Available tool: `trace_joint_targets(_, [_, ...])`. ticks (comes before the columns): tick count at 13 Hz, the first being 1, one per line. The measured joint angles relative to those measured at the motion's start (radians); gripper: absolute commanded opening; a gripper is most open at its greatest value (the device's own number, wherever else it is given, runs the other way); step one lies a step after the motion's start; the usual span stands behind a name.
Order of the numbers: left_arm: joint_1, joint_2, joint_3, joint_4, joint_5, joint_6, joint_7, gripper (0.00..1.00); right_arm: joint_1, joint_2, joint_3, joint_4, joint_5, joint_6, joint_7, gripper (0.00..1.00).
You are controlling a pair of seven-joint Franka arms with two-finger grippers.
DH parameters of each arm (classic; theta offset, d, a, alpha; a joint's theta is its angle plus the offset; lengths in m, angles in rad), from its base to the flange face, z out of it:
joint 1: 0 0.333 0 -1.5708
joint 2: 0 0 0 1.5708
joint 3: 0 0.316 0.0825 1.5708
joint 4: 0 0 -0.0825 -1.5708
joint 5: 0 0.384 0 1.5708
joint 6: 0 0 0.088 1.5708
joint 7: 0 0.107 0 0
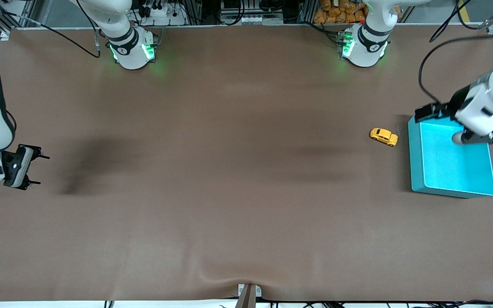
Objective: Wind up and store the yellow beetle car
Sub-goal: 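Open the right gripper to release the car and withdraw the arm, then grasp the car with the left gripper while the right gripper retracts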
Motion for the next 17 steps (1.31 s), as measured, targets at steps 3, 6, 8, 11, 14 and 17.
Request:
trace_joint_targets(3, [0.005,0.016,-0.001,-0.179,0.001,0.176,-0.192,1.0,0.044,-0.008,0.008,0.14,0.019,-0.161,0.175,1.0])
trace_joint_targets(6, [0.005,0.019,-0.003,-0.36,0.009,0.369,-0.356,1.0,0.104,-0.023,0.01,0.22,0.021,-0.197,0.31,1.0])
trace_joint_targets(8, [0.006,0.02,-0.002,-0.487,0.014,0.535,-0.477,1.0,0.141,-0.045,0.011,0.248,0.021,-0.225,0.436,1.0])
trace_joint_targets(11, [0.024,0.024,0.0,-0.62,0.027,0.667,-0.626,1.0,0.169,-0.072,0.011,0.308,0.021,-0.295,0.541,1.0])
trace_joint_targets(14, [0.066,0.057,0.002,-0.661,0.036,0.719,-0.665,1.0,0.18,-0.081,0.011,0.364,0.021,-0.341,0.638,1.0])
trace_joint_targets(17, [0.128,0.106,0.003,-0.665,0.04,0.73,-0.72,1.0,0.197,-0.098,0.01,0.399,-0.01,-0.341,0.857,1.0])
